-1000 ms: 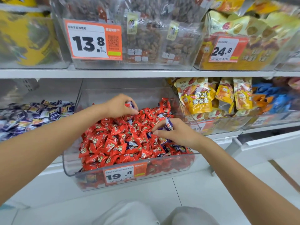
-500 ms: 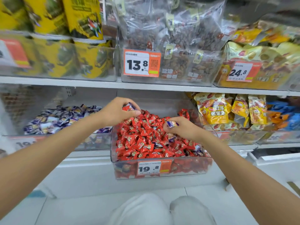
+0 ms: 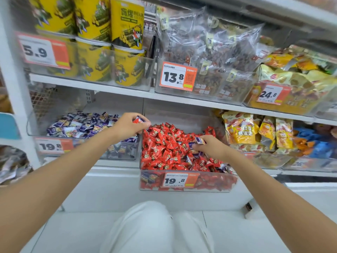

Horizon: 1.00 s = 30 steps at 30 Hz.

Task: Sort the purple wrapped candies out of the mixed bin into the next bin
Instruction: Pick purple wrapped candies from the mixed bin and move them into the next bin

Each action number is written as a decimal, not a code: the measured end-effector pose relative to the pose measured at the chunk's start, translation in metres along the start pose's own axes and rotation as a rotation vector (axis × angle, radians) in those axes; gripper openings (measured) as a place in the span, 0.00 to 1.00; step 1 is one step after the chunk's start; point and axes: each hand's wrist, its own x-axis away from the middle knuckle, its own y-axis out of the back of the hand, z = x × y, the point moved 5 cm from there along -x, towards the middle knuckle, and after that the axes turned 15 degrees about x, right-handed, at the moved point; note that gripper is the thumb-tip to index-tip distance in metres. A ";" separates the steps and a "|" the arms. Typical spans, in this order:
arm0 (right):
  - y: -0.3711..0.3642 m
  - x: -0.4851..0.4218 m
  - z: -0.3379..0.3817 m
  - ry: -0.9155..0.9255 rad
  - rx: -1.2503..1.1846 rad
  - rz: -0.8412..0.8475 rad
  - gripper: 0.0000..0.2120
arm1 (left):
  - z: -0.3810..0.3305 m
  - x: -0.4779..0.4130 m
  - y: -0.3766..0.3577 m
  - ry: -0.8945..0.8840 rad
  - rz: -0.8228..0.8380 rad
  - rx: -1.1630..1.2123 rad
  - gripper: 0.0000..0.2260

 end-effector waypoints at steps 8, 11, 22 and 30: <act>0.000 -0.012 0.034 0.078 0.076 -0.012 0.13 | -0.012 0.013 0.012 -0.001 -0.014 0.032 0.07; -0.002 -0.011 0.028 0.066 0.057 -0.007 0.09 | -0.019 0.010 0.005 -0.019 0.028 0.060 0.07; -0.014 -0.003 -0.019 0.090 -0.103 -0.026 0.14 | -0.007 -0.030 -0.081 -0.077 0.237 -0.052 0.03; -0.054 -0.031 -0.019 0.124 0.000 0.243 0.17 | 0.015 -0.039 -0.099 -0.089 0.253 -0.238 0.03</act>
